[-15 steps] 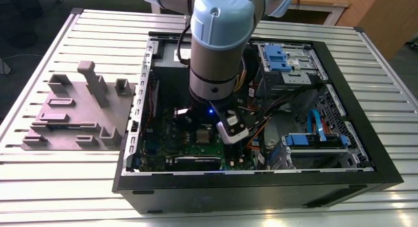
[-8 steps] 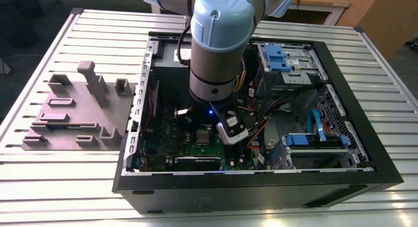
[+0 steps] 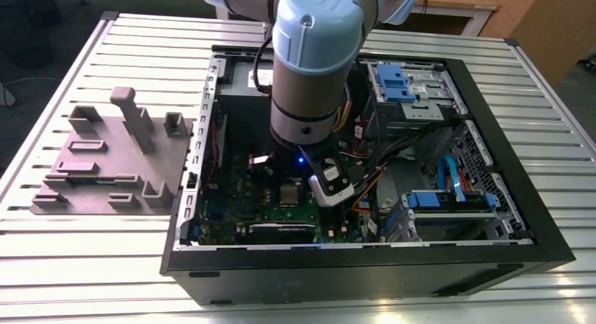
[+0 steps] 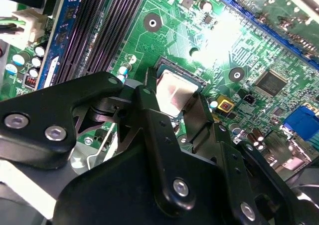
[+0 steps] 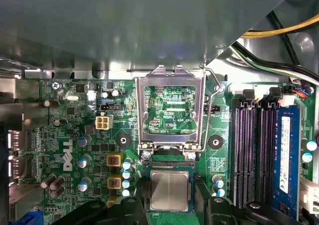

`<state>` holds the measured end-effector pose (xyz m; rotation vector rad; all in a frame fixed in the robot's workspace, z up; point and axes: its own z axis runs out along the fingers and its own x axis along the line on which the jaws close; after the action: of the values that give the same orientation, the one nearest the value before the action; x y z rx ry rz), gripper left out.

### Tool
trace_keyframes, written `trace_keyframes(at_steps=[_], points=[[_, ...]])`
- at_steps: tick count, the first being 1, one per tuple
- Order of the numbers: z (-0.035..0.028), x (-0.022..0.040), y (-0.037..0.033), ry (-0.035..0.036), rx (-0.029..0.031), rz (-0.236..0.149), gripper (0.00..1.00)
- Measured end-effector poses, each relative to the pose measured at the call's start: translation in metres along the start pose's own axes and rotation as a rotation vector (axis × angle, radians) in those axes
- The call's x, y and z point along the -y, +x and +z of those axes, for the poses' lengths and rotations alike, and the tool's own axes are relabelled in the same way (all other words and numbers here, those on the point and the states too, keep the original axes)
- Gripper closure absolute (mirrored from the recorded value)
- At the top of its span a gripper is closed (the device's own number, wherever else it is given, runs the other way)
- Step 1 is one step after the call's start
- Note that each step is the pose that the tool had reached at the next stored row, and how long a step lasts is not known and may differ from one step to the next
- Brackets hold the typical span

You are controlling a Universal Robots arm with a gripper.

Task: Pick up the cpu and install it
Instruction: 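Place the cpu into insertion slot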

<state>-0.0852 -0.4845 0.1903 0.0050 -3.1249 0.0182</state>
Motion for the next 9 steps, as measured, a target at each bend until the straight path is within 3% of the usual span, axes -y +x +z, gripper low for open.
trace_keyframes(at_steps=[9], points=[[0.0008,0.0003,0.0000,0.0001,0.0000,0.000,0.54]])
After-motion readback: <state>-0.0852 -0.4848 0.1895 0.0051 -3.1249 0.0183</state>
